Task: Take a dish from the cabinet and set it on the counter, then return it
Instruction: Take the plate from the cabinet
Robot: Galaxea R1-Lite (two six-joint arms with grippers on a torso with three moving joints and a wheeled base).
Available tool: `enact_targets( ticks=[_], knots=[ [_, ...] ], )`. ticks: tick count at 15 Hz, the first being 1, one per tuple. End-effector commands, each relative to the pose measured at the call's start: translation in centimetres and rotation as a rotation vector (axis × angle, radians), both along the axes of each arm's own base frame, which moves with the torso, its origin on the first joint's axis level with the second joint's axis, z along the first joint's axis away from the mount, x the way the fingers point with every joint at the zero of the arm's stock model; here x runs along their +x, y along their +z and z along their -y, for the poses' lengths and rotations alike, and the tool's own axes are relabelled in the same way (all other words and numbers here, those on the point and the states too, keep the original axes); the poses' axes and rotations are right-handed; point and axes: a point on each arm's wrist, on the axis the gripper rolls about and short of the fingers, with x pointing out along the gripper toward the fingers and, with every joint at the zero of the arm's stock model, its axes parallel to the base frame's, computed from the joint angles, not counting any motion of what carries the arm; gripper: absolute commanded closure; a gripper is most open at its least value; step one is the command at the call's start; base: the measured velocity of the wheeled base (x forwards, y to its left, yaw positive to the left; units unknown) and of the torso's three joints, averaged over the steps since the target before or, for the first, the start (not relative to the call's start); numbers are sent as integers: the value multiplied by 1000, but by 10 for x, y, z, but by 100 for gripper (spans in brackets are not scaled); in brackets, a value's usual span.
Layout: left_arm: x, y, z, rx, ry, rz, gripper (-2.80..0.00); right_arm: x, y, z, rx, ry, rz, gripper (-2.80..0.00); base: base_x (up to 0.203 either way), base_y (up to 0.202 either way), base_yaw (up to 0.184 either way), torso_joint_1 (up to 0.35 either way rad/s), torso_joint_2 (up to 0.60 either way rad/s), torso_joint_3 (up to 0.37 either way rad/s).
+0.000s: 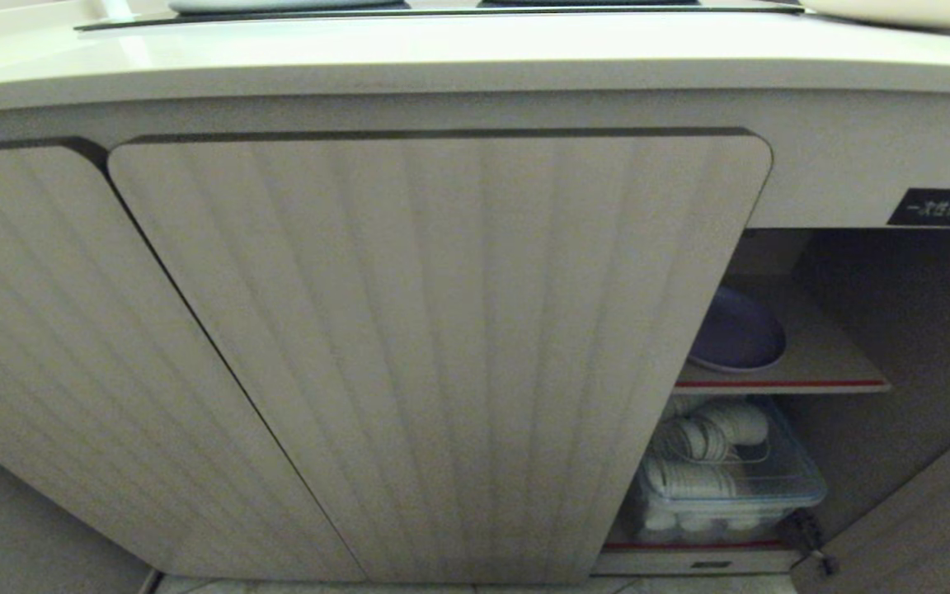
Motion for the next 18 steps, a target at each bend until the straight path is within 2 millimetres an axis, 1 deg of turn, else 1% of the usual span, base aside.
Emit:
enact_targets(
  ticks=[1,18],
  knots=[
    [0,0,0,-1,2,0,0,0,0,0,0,2,-1,0,0,76,13,-2,2,3],
    [0,0,0,-1,0,0,0,0,0,0,-1,1,-1,0,0,0,0,0,0,0]
  ],
)
